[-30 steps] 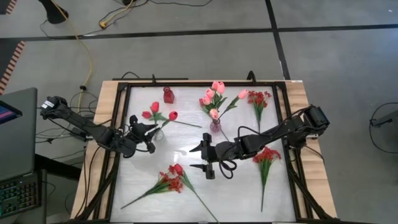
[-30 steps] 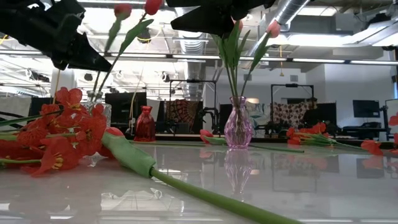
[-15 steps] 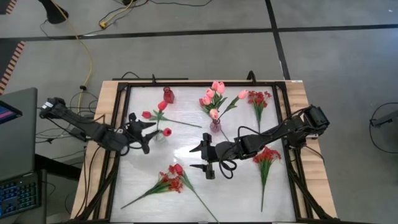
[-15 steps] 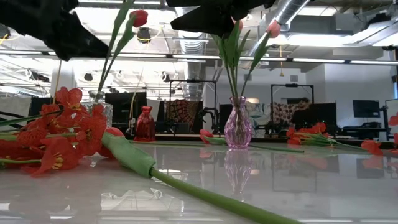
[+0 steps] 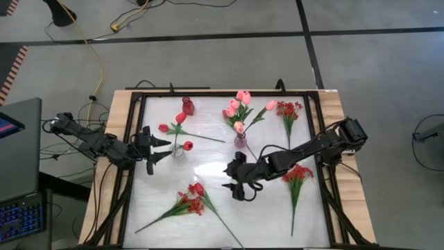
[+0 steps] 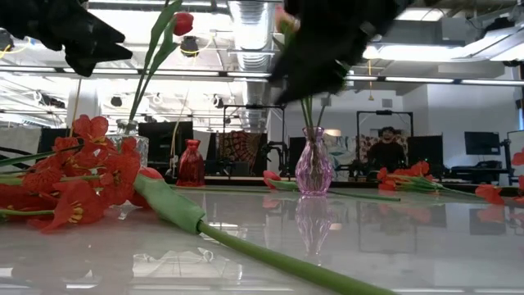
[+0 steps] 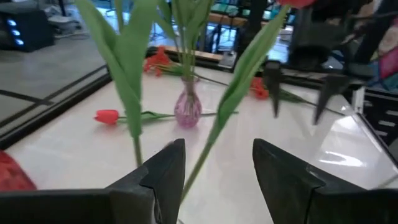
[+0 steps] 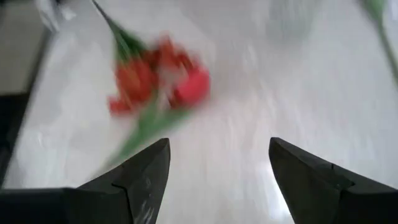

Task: Sort flowers into vase by color
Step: Put the red tulip into the transparent vase

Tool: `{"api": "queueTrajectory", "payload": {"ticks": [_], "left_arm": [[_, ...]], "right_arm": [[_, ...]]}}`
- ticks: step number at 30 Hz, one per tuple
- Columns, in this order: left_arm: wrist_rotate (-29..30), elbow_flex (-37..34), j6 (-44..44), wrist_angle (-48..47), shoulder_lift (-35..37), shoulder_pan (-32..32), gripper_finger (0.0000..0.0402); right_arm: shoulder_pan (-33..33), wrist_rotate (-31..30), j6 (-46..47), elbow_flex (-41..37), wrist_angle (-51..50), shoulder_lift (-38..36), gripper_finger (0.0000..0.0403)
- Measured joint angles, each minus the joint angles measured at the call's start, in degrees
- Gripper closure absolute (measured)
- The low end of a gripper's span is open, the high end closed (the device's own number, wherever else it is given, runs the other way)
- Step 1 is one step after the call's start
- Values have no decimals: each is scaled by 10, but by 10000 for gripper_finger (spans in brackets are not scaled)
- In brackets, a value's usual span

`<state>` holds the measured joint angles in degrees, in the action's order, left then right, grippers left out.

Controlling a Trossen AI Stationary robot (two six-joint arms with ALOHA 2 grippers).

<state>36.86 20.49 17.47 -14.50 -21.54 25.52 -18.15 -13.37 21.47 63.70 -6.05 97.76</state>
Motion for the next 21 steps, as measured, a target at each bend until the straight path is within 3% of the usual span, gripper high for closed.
{"api": "queueTrajectory", "payload": {"ticks": [6,12,15,21], "left_arm": [[-7,0,-2,-4,-6,0,226],[-22,0,-3,-3,-6,0,226],[-22,0,-4,-2,-6,0,226],[-21,0,-37,15,-5,0,226]], "right_arm": [[-4,-8,123,0,-190,-1,101],[-18,-219,234,-38,-330,-26,101],[-14,-236,267,-105,-283,-69,101],[43,-233,267,-242,-87,-113,101]]}}
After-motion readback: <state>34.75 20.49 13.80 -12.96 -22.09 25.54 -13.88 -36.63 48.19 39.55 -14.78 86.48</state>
